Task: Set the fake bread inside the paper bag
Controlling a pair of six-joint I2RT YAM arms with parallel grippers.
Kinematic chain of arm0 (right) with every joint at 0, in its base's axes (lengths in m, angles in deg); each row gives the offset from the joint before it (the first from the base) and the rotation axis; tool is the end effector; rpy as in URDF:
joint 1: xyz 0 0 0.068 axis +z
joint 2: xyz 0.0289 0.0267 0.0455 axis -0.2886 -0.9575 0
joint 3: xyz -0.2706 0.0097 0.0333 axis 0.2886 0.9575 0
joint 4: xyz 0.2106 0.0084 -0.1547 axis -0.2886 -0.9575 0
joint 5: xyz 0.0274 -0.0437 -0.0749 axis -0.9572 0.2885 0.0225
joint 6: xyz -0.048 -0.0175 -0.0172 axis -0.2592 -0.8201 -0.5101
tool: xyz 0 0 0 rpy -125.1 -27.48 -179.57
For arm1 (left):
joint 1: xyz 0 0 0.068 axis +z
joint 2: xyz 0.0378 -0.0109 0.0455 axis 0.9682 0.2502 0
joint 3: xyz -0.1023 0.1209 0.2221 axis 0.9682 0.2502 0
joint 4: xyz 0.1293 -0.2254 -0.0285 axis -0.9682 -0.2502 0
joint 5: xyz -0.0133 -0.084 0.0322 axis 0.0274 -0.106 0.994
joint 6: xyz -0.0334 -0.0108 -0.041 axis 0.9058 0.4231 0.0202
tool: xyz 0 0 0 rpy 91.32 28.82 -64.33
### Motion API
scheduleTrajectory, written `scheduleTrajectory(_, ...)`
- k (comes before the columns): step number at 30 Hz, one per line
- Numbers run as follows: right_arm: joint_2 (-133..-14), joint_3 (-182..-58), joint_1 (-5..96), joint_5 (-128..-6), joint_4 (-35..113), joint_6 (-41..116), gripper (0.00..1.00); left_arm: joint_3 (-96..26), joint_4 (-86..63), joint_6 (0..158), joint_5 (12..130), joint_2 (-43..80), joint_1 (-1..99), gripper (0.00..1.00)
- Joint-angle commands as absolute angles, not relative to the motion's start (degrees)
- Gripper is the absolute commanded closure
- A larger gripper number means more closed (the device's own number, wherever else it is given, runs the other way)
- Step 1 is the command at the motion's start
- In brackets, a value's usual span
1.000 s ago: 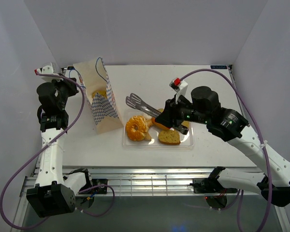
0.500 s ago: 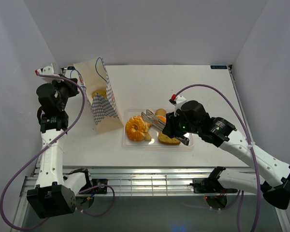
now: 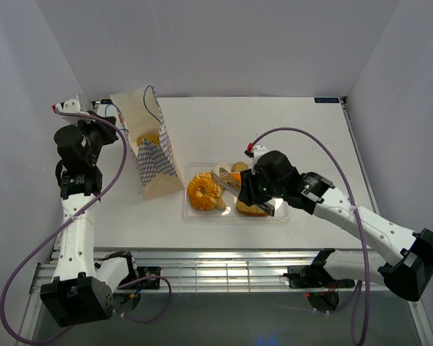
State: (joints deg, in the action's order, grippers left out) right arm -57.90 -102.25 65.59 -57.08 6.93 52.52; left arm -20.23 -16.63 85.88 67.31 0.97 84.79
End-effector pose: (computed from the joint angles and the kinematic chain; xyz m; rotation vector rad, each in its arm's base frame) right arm 0.1614 0.1823 0.3113 -0.5306 2.2803 0.5917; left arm 0.2339 0.0306 0.3868 -0.2351 1.6244 -0.2958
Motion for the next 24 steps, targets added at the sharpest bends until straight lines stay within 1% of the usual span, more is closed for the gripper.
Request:
scheduleTrajectory(1,-58.75,-102.78,65.46,-56.25,10.79,52.74,0.52,-19.64,-15.89,86.07,66.2,-0.51,85.18,1.0)
scheduleTrajectory(7,-60.07,-103.66,65.46,-56.16,10.87,52.74,0.47,-19.64,-15.8,86.16,66.12,-0.51,85.27,1.0)
scheduleTrajectory(17,-61.92,-103.05,65.55,-57.29,12.63,52.91,0.46,-19.64,-15.8,86.42,65.76,-0.6,85.27,1.0)
scheduleTrajectory(23,-62.8,-102.7,65.29,-58.71,13.95,53.44,0.51,-19.47,-15.71,86.51,65.33,-0.51,85.27,1.0)
scheduleTrajectory(24,-62.89,-102.7,65.2,-58.71,14.12,53.44,0.54,-19.47,-15.62,86.51,65.33,-0.51,85.36,1.0)
